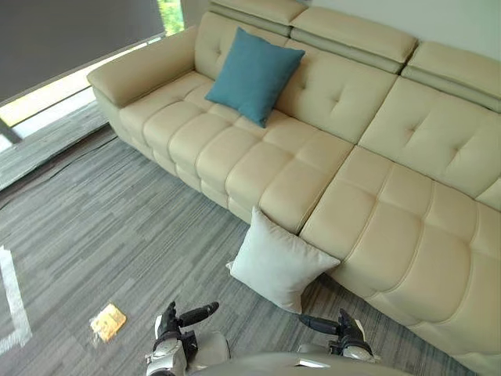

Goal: Pick up cushions and gather them together orderly.

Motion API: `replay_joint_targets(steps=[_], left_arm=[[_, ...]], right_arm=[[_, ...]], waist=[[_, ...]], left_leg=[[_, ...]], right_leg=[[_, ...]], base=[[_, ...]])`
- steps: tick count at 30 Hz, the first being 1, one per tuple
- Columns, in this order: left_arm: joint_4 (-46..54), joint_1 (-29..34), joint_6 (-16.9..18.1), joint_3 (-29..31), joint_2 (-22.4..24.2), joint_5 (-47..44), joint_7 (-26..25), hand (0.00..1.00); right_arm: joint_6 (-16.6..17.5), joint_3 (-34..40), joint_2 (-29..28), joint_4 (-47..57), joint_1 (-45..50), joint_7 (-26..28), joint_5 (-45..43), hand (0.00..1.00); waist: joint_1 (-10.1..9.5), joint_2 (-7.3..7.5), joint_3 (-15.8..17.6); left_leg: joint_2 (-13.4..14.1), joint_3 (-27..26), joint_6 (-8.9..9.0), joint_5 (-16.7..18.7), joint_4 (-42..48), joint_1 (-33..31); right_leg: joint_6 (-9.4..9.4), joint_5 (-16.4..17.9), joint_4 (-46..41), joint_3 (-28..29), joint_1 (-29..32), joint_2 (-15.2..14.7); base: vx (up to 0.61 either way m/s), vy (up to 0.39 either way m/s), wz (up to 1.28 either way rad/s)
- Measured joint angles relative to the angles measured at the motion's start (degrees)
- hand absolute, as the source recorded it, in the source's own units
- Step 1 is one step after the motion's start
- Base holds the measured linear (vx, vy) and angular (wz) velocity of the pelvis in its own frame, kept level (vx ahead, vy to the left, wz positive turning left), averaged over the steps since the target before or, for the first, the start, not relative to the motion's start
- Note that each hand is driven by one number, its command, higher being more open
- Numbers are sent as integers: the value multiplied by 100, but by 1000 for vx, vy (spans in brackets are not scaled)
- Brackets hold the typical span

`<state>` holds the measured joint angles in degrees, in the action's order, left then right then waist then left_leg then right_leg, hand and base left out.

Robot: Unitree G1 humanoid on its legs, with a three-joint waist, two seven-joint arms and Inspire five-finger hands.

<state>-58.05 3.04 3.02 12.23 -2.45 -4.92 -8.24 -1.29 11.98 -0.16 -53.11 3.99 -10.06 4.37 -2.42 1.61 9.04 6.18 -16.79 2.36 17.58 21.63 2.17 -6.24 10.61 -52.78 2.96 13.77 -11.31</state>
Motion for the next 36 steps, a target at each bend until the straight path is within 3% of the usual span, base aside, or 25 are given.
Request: replay_joint_targets(steps=[2, 3, 4, 5, 6, 8, 10, 14, 15, 17, 20, 22, 23, 25, 28, 33, 36], left_arm=[[-17, -1, 3, -187, -15, 81, 10, 100], [-24, -1, 11, -240, -19, 107, 21, 100], [-46, 0, 10, -232, -65, 149, 80, 100], [-138, -31, -1, -229, 16, 224, 84, 100], [-199, -53, 2, -227, 116, 259, 80, 100], [-198, -32, 4, -234, 196, 336, 121, 100], [-183, -42, 28, -226, 227, 337, 126, 100], [-168, -176, 24, -125, 226, 328, 123, 100], [-157, -162, 32, 11, 239, 328, 124, 100], [-103, -156, 33, 51, 226, 324, 123, 100], [-64, -121, 64, 55, 122, 324, 118, 100], [-67, -104, 67, 63, 75, 268, 102, 100], [-78, -95, 69, 87, 104, 203, 67, 100], [-145, -98, 69, 100, -22, 207, 58, 100], [-188, -116, 66, 98, -64, 220, 81, 100], [-349, -142, 65, -13, -21, 229, 76, 100], [-414, -108, 61, -71, 33, 232, 76, 100]], right_arm=[[46, -84, 4, 95, 3, -3, 11, 100], [59, -97, 2, 112, 3, 2, 11, 100], [71, -145, -37, 101, 36, -21, 7, 100], [49, -176, 5, 65, 42, -8, 7, 100], [44, -173, 92, 56, 28, 1, -5, 100], [65, -54, 121, 69, 20, -31, -32, 100], [59, 4, 126, -2, 12, -56, -32, 100], [50, 42, 111, -59, 23, -58, -40, 100], [28, 41, 106, -79, 12, -70, -45, 100], [25, 44, 105, -160, -22, -102, -45, 100], [14, 35, 60, -256, -85, -125, -46, 100], [19, 29, 50, -269, -97, -150, -54, 100], [25, 9, 86, -293, -114, -151, -44, 100], [15, -97, 12, -282, -50, -136, -61, 100], [7, -189, -8, -290, -19, -113, -20, 100], [3, -192, 69, -298, -21, -118, 5, 100], [4, -258, 133, -295, -34, -131, 6, 100]], waist=[[43, -12, 6], [73, -10, 5], [108, 84, -54], [98, 1, -119], [112, -188, -129], [159, -282, -97], [156, -304, -101], [134, -270, -29], [125, -253, -6], [115, -233, 6], [76, -101, 83], [59, -69, 107], [33, -155, 71], [-5, 47, -42], [-1, 123, -102], [-10, 18, -220], [-30, -114, -286]], left_leg=[[4, 1, 1, -1, -358, 495], [28, 18, 6, -3, -423, 596], [-48, 77, 29, -5, -419, 635], [-14, 162, 55, 8, -424, 625], [117, 236, 124, -46, -339, 539], [202, 322, 154, -125, -267, 530], [252, 394, 325, -331, -189, 624], [485, 665, 489, -756, 1494, -53], [563, 665, 501, -440, 1886, -239], [486, 713, 434, 35, 1854, -464], [158, 1354, 326, 257, 1503, -841], [-19, 1967, 326, 243, 1117, -1014], [-26, 2092, 374, 162, 898, -1027], [-158, 1672, 224, 241, 887, -955], [-253, 1303, 126, 273, 737, -872], [-236, 865, 43, 209, 278, -579], [-97, 554, 63, 120, 57, -288]], right_leg=[[228, 345, -275, -300, 310, 125], [294, 475, 49, -424, 406, 249], [406, 306, 1282, -473, 372, 440], [549, 496, 1542, -526, 148, 483], [584, 484, 1729, -598, 78, 593], [607, 492, 1840, -651, -83, 670], [695, 547, 1935, -747, -301, 713], [703, 551, 2391, -753, -756, 809], [709, 554, 2517, -587, -881, 836], [717, 560, 2689, -283, -991, 872], [618, 622, 2712, 286, -995, 865], [437, 767, 2529, 674, -922, 878], [206, 943, 2225, 929, -783, 970], [102, 917, 2140, 1273, -675, 825], [-87, 727, 2523, 1474, -649, 665], [-133, 423, 2816, 1500, -578, 656], [-159, 212, 2777, 1131, -528, 708]], base=[[275, -86, -12], [349, -237, 16], [366, -261, 13], [357, -250, 2], [278, -175, -8], [230, -160, 5], [171, -131, 13], [138, -87, -5], [95, 29, -50], [84, 124, -70], [83, 204, -83], [63, 284, -107], [20, 252, -105], [124, 340, -88], [181, 274, -54], [162, 97, -48], [130, -11, -60]])
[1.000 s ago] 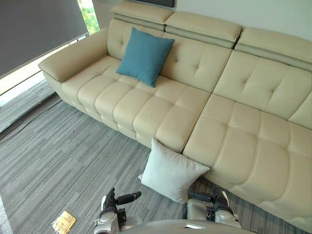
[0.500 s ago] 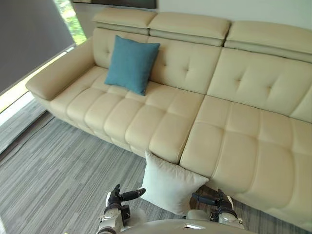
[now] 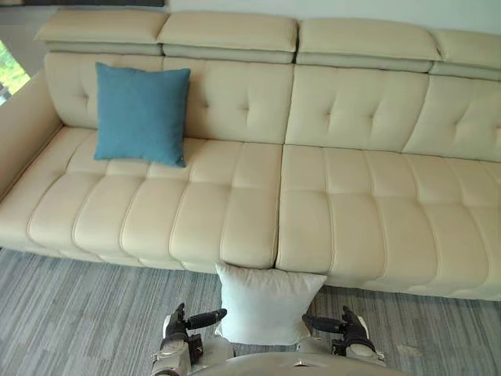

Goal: Pick up cushions and gather them together orderly.

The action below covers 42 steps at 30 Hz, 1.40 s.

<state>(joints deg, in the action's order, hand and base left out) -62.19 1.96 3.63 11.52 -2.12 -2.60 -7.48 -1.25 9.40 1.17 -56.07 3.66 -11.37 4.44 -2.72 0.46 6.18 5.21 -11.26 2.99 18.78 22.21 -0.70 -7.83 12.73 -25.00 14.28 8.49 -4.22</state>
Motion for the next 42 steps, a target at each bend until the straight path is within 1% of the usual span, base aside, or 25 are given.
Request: replay_joint_targets(steps=[1, 2, 3, 4, 5, 6, 7, 8, 10, 11, 12, 13, 15, 16, 20, 26, 27, 29, 31, 32, 33, 35, 37, 41, 42], left_arm=[[0, 4, 0, -61, 17, 1, 0, 100], [4, -43, 2, -168, 4, 3, 5, 100], [7, -89, 2, -170, -5, 4, 8, 100], [39, -204, 7, -168, -67, 6, 20, 100], [156, -322, 45, -204, -76, 9, 10, 100], [286, -397, 102, -383, 31, 12, -66, 100], [320, -484, 104, -448, 42, 11, -95, 100], [377, -559, 107, -519, 22, 7, -125, 100], [492, -744, 98, -667, -34, -3, -191, 100], [526, -793, 90, -672, -37, -5, -204, 100], [733, -863, 87, -673, -53, -15, -258, 100], [781, -874, 86, -673, -61, -15, -271, 100], [894, -918, 86, -671, -99, -30, -318, 100], [1011, -1019, 86, -666, -195, -143, -415, 100], [1088, -1047, 86, -660, -270, -313, -567, 100], [1227, -1011, 85, -588, -271, -469, -636, 100], [1321, -1040, 90, -554, -271, -475, -632, 100], [1335, -1211, 91, -529, -322, -520, -635, 100], [1336, -1584, 89, -386, -404, -584, -637, 100], [1336, -1687, 88, -372, -437, -586, -637, 100], [1338, -1951, 86, -355, -526, -587, -631, 100], [1346, -2224, 86, -357, -646, -595, -628, 100], [1435, -2723, 86, -357, -825, -597, -627, 100], [1620, -3298, 91, -362, -942, -745, -686, 100], [1715, -3598, 91, -413, -934, -823, -745, 100]], right_arm=[[2, -97, 48, 2, 0, -15, 3, 100], [3, -176, 80, 4, 2, -30, 4, 100], [3, -172, 69, 18, -17, -48, 2, 100], [9, -166, 35, 20, -48, -83, 3, 100], [3, -170, 44, 12, -118, -130, 3, 100], [27, -164, 166, 74, -158, -178, -4, 100], [32, -177, 208, 66, -220, -189, -9, 100], [36, -241, 186, 91, -355, -183, -10, 100], [64, -345, 109, 305, -585, -185, -28, 100], [83, -398, 107, 370, -644, -184, -48, 100], [158, -413, 100, 590, -743, -184, -107, 100], [175, -409, 106, 664, -762, -189, -137, 100], [230, -403, 140, 881, -793, -236, -228, 100], [263, -399, 171, 1027, -895, -297, -230, 100], [256, -391, 196, 1041, -911, -422, -233, 100], [243, -378, 176, 1048, -804, -507, -240, 100], [243, -380, 172, 1056, -851, -510, -247, 100], [241, -366, 177, 1055, -1073, -511, -368, 100], [240, -276, 186, 1045, -1580, -507, -472, 100], [240, -251, 195, 1044, -1700, -509, -481, 100], [240, -231, 247, 1043, -2026, -508, -533, 100], [240, -223, 309, 1044, -2360, -508, -684, 100], [241, -200, 408, 1042, -2910, -521, -767, 100], [243, -154, 417, 1043, -3483, -621, -929, 100], [243, -154, 398, 1042, -3800, -672, -1057, 100]], waist=[[1, -53, -30], [-1, -68, -23], [5, -53, -14], [-6, 41, 72], [-25, 131, 211], [14, -144, 263], [-34, -128, 355], [-44, -110, 447], [-33, -60, 737], [-27, -44, 819], [-31, 12, 966], [-29, 13, 1001], [-27, 23, 1095], [-27, 118, 1212], [-8, 136, 1386], [0, 133, 1429], [-8, 145, 1434], [-9, 153, 1507], [-5, 156, 1754], [-1, 155, 1808], [-2, 150, 1917], [-4, 160, 2057], [3, 176, 2204], [16, 202, 2301], [30, 209, 2324]], left_leg=[[63, -111, -28, -87, -1, 54], [84, -118, -51, -242, 164, 10], [83, -90, -21, -337, 489, -177], [47, -15, 19, -572, 1183, -596], [44, 86, -16, -286, 1258, -959], [171, 324, 130, -764, 429, -1154], [143, 391, 160, -746, 528, -1206], [111, 398, 161, -746, 637, -1356], [136, 419, 169, -738, 1016, -1697], [151, 439, 178, -731, 1162, -1817], [188, 499, 163, -659, 1521, -2107], [210, 519, 175, -604, 1606, -2172], [279, 560, 222, -335, 1779, -2320], [316, 601, 155, -147, 2131, -2664], [433, 731, 231, -88, 2519, -2991], [452, 897, 316, -140, 2686, -3336], [458, 965, 318, -145, 2817, -3560], [468, 1054, 311, -151, 3062, -3938], [499, 1121, 295, -161, 3437, -4489], [502, 1167, 275, -181, 3533, -4658], [549, 1219, 303, -197, 3764, -5101], [569, 1269, 316, -221, 3930, -5471], [598, 1342, 314, -254, 4208, -6197], [582, 1343, 346, -363, 4361, -6962], [546, 1343, 341, -438, 4378, -7324]], right_leg=[[60, -125, -22, -391, 46, -11], [143, -268, 3, -683, 52, -77], [152, -323, 33, -747, 49, -142], [156, -331, 48, -763, 32, -280], [156, -331, 42, -805, 39, -422], [129, -318, -113, -1061, 156, -324], [27, -215, -253, -1076, 262, -381], [26, -172, -406, -1117, 418, -428], [74, -109, -817, -1194, 741, -445], [96, -73, -947, -1222, 826, -446], [142, 81, -1307, -1257, 1102, -443], [142, 136, -1409, -1272, 1169, -433], [181, 392, -1694, -1306, 1363, -403], [213, 774, -2055, -1344, 1688, -414], [269, 919, -2543, -1423, 2021, -358], [343, 957, -2854, -1541, 2361, -360], [407, 994, -3022, -1576, 2563, -362], [453, 1034, -3317, -1591, 2935, -359], [503, 1099, -3753, -1585, 3495, -338], [523, 1104, -3853, -1588, 3664, -330], [539, 1109, -4082, -1588, 4098, -270], [542, 1107, -4257, -1591, 4474, -244], [543, 1103, -4569, -1575, 5217, -201], [551, 1069, -4825, -1523, 6051, -206], [567, 1038, -4902, -1509, 6441, -215]], base=[[131, -58, -52], [106, -50, -45], [58, -32, -11], [-50, -41, 20], [-85, -34, 42], [-109, -12, 31], [-77, 51, 22], [-95, 51, 10], [-108, 6, 16], [-175, -71, 14], [-182, -80, 11], [-229, -103, 7], [-178, -71, 0], [-216, -73, -3], [-271, -74, 2], [-101, -34, 8], [-44, -20, 17], [-44, -19, 11], [-63, -15, 3], [-75, -18, -2], [-64, -15, -5], [-51, -16, -3], [-63, -15, -3], [-50, 10, 2], [-18, 14, 9]])
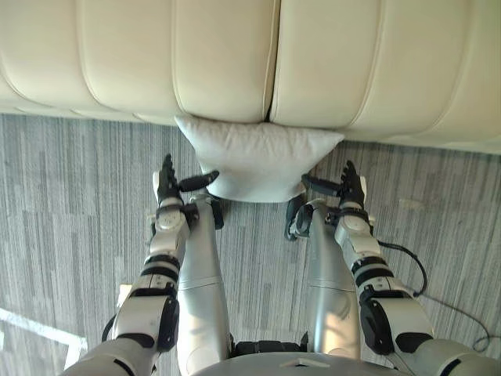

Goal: Pick up cushions and gather them together orderly.

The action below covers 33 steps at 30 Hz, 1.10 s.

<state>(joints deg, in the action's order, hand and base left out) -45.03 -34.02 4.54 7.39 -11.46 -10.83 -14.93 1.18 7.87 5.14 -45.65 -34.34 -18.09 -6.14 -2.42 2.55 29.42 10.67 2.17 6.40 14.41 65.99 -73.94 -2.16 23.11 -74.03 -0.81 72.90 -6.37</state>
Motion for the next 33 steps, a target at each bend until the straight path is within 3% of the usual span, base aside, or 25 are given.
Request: replay_joint_targets(steps=[1, 2, 11, 17, 21, 27, 30, 33], left_arm=[[24, -115, 0, -33, 6, -1, -9, 100], [97, -277, 0, -107, 13, -1, -29, 0], [334, -927, -23, -676, -52, 10, -367, 0], [539, -922, -183, -902, -147, 5, -527, 0], [784, -704, -356, -948, -206, 4, -689, 0], [883, 202, -659, -1007, -244, 2, -860, 0], [2542, 1260, -536, -1497, -95, -93, -817, 0], [3425, 1811, -202, -1878, 93, 133, -760, 0]], right_arm=[[-2, 3, -5, -1, -100, -18, -80, 100], [-1, 3, -14, -1, -295, -71, -105, 0], [-17, -88, -42, 36, -1051, -438, -294, 0], [-42, -631, -47, 336, -1040, -634, -317, 0], [-66, -1052, -37, 655, -866, -723, -406, 0], [-82, -1485, -188, 1716, 172, -618, -394, 0], [-33, -1215, -418, 2745, 1123, -773, -285, 0], [159, -1088, -246, 3534, 1977, -849, -166, 0]], waist=[[8, 0, 7], [17, 11, 31], [46, 9, 72], [95, 10, 72], [154, 15, 69], [187, 29, 59], [9, 37, -16], [18, 48, -261]], left_leg=[[-6, 2, 2, -19, 11, -114], [-20, 6, 22, -52, 35, -320], [-118, 109, 61, -204, -9, -918], [-160, 148, 75, -354, -164, -937], [-113, 147, 86, -441, -294, -846], [-97, 122, 91, -529, -858, 124], [-128, -36, 57, -723, -1526, 1257], [-199, -105, 23, -779, -2190, 2231]], right_leg=[[1, -2, -35, 2, 122, -7], [26, -17, -97, 5, 346, -25], [26, -17, -211, -83, 930, -135], [12, -110, -97, -135, 932, -163], [102, -274, 86, -178, 839, -124], [144, -404, 679, -246, -137, -82], [116, -499, 1298, -259, -1202, -116], [19, -570, 1962, -346, -2216, -153]], base=[[-19, 20, 12], [-2, 21, 11], [13, 62, 11], [-1, 61, 5], [-4, 81, -7], [20, 61, -3], [81, 21, 1], [73, 38, 3]])
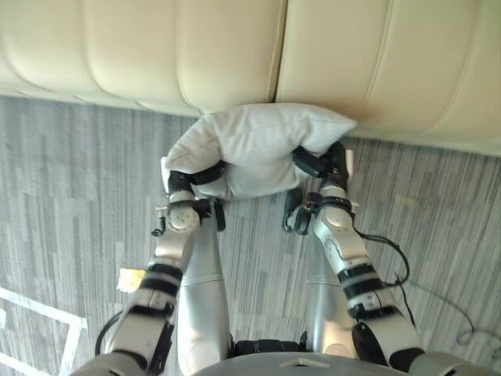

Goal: Pick up cushions and gather them together orderly.

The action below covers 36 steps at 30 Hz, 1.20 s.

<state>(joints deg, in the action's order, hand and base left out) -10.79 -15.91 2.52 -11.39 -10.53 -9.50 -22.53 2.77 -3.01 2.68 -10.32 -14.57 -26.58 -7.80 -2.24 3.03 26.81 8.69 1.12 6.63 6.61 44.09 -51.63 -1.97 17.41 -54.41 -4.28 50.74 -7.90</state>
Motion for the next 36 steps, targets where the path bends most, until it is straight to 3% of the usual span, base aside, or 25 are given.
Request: replay_joint_targets(steps=[3, 7, 10, 16, 19, 26, 27, 29, 30, 31, 32, 33, 36], left_arm=[[414, 500, 104, -191, 193, 120, 96, 0], [466, 1155, 124, -417, 354, 116, 206, 0], [624, 1507, 124, -429, 365, 118, 252, 0], [1026, 2243, 129, -562, 358, 128, 266, 0], [1033, 2398, 145, -572, 360, 126, 328, 0], [963, 2924, 148, -592, 362, 117, 590, 0], [880, 2921, 148, -611, 369, 118, 636, 0], [753, 2922, 149, -625, 362, 121, 680, 0], [662, 2928, 143, -630, 343, 124, 682, 0], [617, 2932, 141, -618, 287, 125, 679, 0], [548, 2920, 133, -603, 182, 125, 670, 0], [543, 2933, 124, -571, 119, 126, 664, 0], [542, 2986, 122, -560, 107, 127, 660, 0]], right_arm=[[97, 64, 16, 746, 905, -2, 219, 0], [162, 61, 123, 1167, 1712, 58, 615, 0], [204, 23, 228, 1311, 2015, 237, 822, 0], [292, -56, 320, 1589, 2760, 435, 1013, 0], [296, -56, 341, 1593, 2862, 482, 1029, 0], [294, -89, 388, 1545, 3173, 587, 1054, 0], [294, -89, 449, 1505, 3127, 584, 1055, 0], [293, -89, 470, 1307, 2973, 552, 1061, 0], [290, -103, 473, 1036, 2804, 539, 1097, 0], [288, -135, 472, 853, 2704, 539, 1125, 0], [242, -217, 423, 644, 2593, 539, 1125, 0], [217, -319, 429, 610, 2581, 543, 1140, 0], [217, -324, 445, 610, 2573, 569, 1257, 0]], waist=[[58, 76, -294], [80, 14, -763], [78, 0, -932], [58, -213, -1555], [60, -264, -1633], [65, -329, -1710], [44, -374, -1779], [43, -365, -1787], [-15, -404, -1836], [-77, -348, -1853], [-72, -264, -1883], [-82, -256, -1915], [-94, -209, -1950]], left_leg=[[-40, -156, -38, -103, -733, 937], [-51, -243, -72, -167, -1213, 1722], [-33, -275, -64, -174, -1530, 2259], [1, -374, 9, -224, -2366, 3354], [2, -376, 11, -204, -2349, 3566], [165, 55, 8, 62, -570, 3115], [18, 175, -13, 289, -826, 3047], [-327, 486, -41, 379, -1421, 3024], [-523, 742, -44, 49, -2022, 3105], [-568, 713, -76, -163, -2165, 3243], [-604, 623, -151, -172, -2192, 3296], [-632, 555, -237, 21, -1826, 3145], [-766, 343, -389, 247, -1640, 3223]], right_leg=[[-45, -120, 705, -68, -875, -51], [-44, -182, 1251, -161, -1676, -55], [-28, -192, 1547, -247, -2202, -38], [-25, -194, 2183, -399, -3165, 13], [-20, -188, 2220, -398, -3380, 45], [170, 64, 2525, -407, -4116, 244], [192, 50, 2595, -359, -4101, 237], [185, 42, 2715, -260, -4127, 199], [118, 14, 2803, -158, -4143, 196], [71, 4, 2855, -38, -4146, 183], [-17, -75, 3029, 84, -4190, 174], [-229, -219, 3285, 137, -4294, 148], [-296, -259, 3277, 332, -4372, -1]], base=[[101, 44, -7], [155, 29, -2], [184, -6, -2], [135, -31, -4], [89, -38, -12], [22, 6, -4], [59, 57, 1], [96, 117, -13], [126, 160, -43], [207, 173, -47], [298, 212, -40], [314, 206, -21], [296, 185, -30]])
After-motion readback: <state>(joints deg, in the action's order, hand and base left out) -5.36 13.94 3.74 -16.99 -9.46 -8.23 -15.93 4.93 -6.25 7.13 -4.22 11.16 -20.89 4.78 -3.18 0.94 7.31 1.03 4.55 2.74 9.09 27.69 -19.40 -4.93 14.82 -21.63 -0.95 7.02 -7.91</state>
